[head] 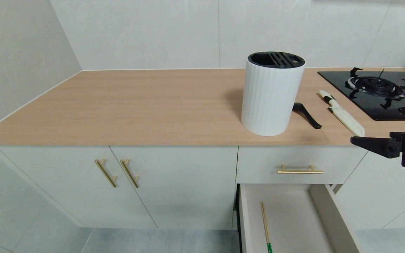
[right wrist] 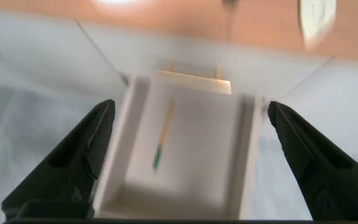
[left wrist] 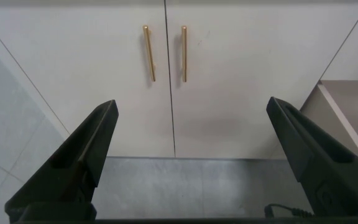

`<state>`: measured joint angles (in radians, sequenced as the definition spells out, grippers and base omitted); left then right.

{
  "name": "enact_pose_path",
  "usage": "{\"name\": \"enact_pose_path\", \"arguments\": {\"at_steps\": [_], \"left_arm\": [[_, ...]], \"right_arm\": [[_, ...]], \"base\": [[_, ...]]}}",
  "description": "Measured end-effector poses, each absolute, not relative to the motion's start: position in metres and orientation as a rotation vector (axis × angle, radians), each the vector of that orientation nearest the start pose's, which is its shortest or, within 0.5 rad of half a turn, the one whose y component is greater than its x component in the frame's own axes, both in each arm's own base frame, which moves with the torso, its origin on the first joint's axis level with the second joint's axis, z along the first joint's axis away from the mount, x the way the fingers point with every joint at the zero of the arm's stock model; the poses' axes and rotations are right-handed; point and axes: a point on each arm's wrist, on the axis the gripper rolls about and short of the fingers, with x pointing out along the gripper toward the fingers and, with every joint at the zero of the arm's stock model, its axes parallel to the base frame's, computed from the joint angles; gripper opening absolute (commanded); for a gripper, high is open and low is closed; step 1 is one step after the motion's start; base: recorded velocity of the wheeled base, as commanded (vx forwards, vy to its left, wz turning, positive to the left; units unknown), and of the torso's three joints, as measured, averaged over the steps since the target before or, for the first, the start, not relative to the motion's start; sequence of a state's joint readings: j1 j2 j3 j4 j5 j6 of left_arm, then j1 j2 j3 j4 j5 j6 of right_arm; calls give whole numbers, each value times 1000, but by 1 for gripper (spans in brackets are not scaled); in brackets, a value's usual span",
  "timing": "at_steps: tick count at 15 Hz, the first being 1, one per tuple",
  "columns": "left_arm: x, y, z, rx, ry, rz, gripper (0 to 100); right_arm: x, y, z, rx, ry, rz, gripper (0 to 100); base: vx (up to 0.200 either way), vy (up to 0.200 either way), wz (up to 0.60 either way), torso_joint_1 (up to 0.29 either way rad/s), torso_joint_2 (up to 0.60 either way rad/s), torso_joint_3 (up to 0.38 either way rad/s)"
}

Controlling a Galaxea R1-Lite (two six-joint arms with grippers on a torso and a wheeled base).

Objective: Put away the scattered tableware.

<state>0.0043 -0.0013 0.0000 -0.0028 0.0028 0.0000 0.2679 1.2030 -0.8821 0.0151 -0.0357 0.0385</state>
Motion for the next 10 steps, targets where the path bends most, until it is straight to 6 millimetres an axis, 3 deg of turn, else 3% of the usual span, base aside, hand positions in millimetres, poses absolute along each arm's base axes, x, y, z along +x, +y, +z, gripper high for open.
{"name": "enact_pose_path", "arguments": {"at_steps": [7, 10], "left_arm": [[-23, 0, 76, 0, -4, 7, 100], [-23, 0, 76, 0, -4, 7, 100]], "right_arm": [[285, 42, 260, -182, 208, 259, 100], [312, 43, 239, -186, 265, 270, 100]], "base": [[0, 0, 0, 0, 0, 0], [0, 0, 0, 0, 0, 0]]}}
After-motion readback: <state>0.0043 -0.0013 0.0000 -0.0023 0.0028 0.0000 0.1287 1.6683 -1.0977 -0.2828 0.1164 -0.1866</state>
